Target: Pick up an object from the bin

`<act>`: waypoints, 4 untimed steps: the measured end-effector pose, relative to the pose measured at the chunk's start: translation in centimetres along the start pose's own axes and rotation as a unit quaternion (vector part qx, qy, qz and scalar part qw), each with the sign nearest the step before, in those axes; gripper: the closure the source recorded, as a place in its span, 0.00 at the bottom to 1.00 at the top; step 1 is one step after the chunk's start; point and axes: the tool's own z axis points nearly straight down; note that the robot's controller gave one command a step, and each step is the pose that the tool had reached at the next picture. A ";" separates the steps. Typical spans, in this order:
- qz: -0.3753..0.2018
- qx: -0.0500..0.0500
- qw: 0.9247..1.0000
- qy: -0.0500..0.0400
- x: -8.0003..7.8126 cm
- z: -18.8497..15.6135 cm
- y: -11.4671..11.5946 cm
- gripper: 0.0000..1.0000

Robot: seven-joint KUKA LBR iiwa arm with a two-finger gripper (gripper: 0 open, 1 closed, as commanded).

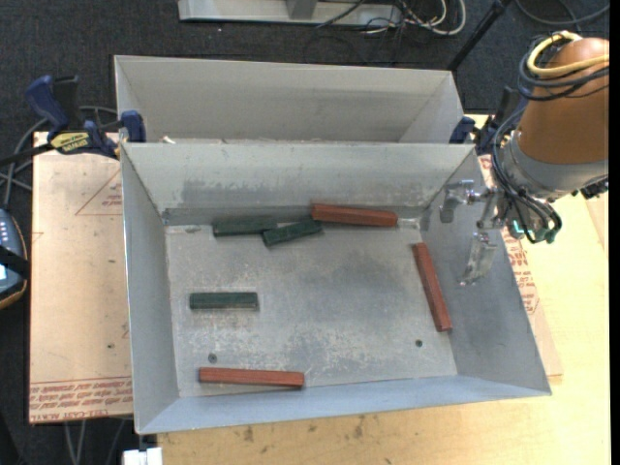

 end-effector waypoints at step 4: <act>-0.708 0.001 0.707 -0.009 -5.5 14.4 0.3 1.00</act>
Offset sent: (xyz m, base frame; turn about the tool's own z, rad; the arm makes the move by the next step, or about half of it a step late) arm 0.0318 -0.0087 -0.1449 -0.6589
